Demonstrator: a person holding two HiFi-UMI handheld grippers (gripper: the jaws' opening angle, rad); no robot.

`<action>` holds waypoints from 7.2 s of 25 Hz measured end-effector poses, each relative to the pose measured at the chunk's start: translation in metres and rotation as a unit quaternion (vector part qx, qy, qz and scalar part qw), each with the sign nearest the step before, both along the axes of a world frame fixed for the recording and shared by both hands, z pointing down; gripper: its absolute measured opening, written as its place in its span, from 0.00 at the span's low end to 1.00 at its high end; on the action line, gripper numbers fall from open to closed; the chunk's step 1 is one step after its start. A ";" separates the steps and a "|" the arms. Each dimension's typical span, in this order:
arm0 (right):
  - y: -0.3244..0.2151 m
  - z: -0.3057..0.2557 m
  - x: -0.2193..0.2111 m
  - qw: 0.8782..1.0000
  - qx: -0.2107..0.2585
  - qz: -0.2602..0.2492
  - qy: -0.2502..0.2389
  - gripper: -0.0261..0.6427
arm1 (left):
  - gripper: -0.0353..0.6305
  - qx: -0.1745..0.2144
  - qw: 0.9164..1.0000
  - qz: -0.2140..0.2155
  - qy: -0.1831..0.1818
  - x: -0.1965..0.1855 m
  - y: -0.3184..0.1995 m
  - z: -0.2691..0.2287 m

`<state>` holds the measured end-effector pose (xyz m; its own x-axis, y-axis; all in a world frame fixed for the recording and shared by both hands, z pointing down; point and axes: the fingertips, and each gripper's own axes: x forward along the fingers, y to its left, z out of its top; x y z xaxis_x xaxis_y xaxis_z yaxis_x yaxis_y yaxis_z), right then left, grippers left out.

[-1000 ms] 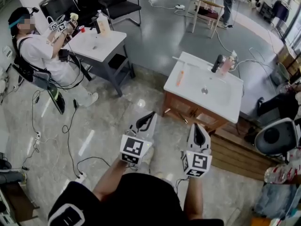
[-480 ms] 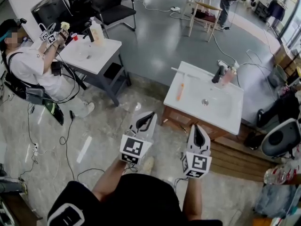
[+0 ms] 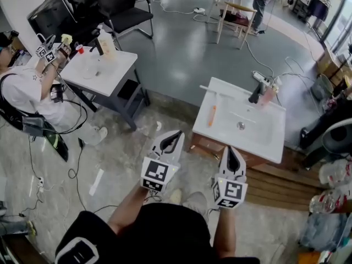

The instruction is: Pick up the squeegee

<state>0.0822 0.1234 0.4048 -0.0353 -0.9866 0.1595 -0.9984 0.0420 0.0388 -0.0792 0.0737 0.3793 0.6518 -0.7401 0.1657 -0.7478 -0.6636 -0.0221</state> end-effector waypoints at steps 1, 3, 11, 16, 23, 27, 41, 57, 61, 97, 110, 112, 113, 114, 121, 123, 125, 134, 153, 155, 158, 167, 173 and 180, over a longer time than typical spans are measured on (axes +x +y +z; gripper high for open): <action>-0.004 0.000 0.000 1.000 0.000 0.000 0.000 0.03 | 0.06 0.000 1.000 0.000 0.001 -0.001 -0.004 0.001; -0.013 0.001 -0.001 1.000 0.000 0.000 0.000 0.04 | 0.06 -0.001 1.000 -0.002 0.001 -0.002 -0.012 0.002; -0.045 0.011 0.002 1.000 -0.008 -0.005 -0.004 0.04 | 0.06 -0.005 1.000 -0.011 0.002 -0.002 -0.046 0.008; -0.072 0.019 0.009 1.000 -0.012 -0.006 -0.009 0.04 | 0.06 -0.008 1.000 -0.012 -0.003 0.006 -0.068 0.015; -0.115 0.033 0.029 1.000 -0.019 0.002 -0.018 0.04 | 0.06 -0.013 1.000 -0.006 -0.011 0.025 -0.115 0.026; -0.149 0.043 0.041 0.999 -0.027 0.003 -0.021 0.04 | 0.06 -0.021 1.000 -0.002 -0.010 0.038 -0.148 0.031; -0.246 0.083 0.071 0.996 -0.082 0.007 -0.039 0.03 | 0.06 -0.065 0.998 0.008 -0.022 0.081 -0.254 0.073; -0.314 0.152 0.085 0.988 -0.144 0.009 -0.061 0.04 | 0.06 -0.123 0.991 0.016 -0.048 0.099 -0.316 0.144; -0.324 0.171 0.084 0.984 -0.163 0.010 -0.066 0.04 | 0.06 -0.136 0.989 0.017 -0.052 0.100 -0.326 0.164; -0.373 0.301 0.086 0.941 -0.327 0.026 -0.087 0.37 | 0.06 -0.201 0.977 0.005 -0.066 0.112 -0.376 0.235; -0.372 0.307 0.075 0.935 -0.347 0.011 -0.067 0.22 | 0.06 -0.205 0.976 0.002 -0.069 0.110 -0.377 0.240; -0.372 0.306 0.077 0.935 -0.348 0.014 -0.068 0.22 | 0.06 -0.204 0.976 0.003 -0.070 0.109 -0.377 0.239; -0.371 0.306 0.078 0.935 -0.348 0.016 -0.068 0.21 | 0.06 -0.204 0.976 0.003 -0.070 0.110 -0.377 0.238; -0.371 0.305 0.079 0.935 -0.347 0.018 -0.068 0.21 | 0.06 -0.204 0.977 0.003 -0.069 0.110 -0.376 0.238; -0.370 0.302 0.085 0.938 -0.343 0.028 -0.041 0.16 | 0.06 -0.201 0.977 0.006 -0.068 0.110 -0.375 0.234; -0.369 0.302 0.085 0.938 -0.344 0.028 -0.039 0.16 | 0.06 -0.200 0.977 0.005 -0.067 0.109 -0.374 0.232; -0.368 0.301 0.085 0.938 -0.343 0.028 -0.036 0.16 | 0.06 -0.199 0.978 0.004 -0.067 0.107 -0.372 0.231; -0.358 0.288 0.080 0.941 -0.335 0.026 -0.035 0.16 | 0.06 -0.188 0.980 -0.002 -0.062 0.096 -0.360 0.217; -0.316 0.192 0.079 0.971 -0.236 0.030 -0.028 0.15 | 0.06 -0.119 0.992 -0.004 -0.043 0.080 -0.296 0.148; -0.312 0.177 0.076 0.974 -0.222 0.031 -0.027 0.15 | 0.06 -0.112 0.993 -0.006 -0.041 0.074 -0.288 0.139; -0.304 0.153 0.070 0.979 -0.199 0.032 -0.025 0.15 | 0.06 -0.100 0.994 -0.009 -0.037 0.064 -0.277 0.125; -0.257 0.101 0.045 0.987 -0.153 0.025 -0.030 0.15 | 0.06 -0.067 0.997 -0.017 -0.023 0.038 -0.235 0.084; -0.218 0.076 0.032 0.992 -0.125 0.022 -0.027 0.15 | 0.06 -0.050 0.998 -0.021 -0.014 0.023 -0.199 0.067; -0.173 0.048 0.012 0.995 -0.100 0.017 -0.020 0.15 | 0.06 -0.030 0.999 -0.025 -0.008 0.003 -0.161 0.047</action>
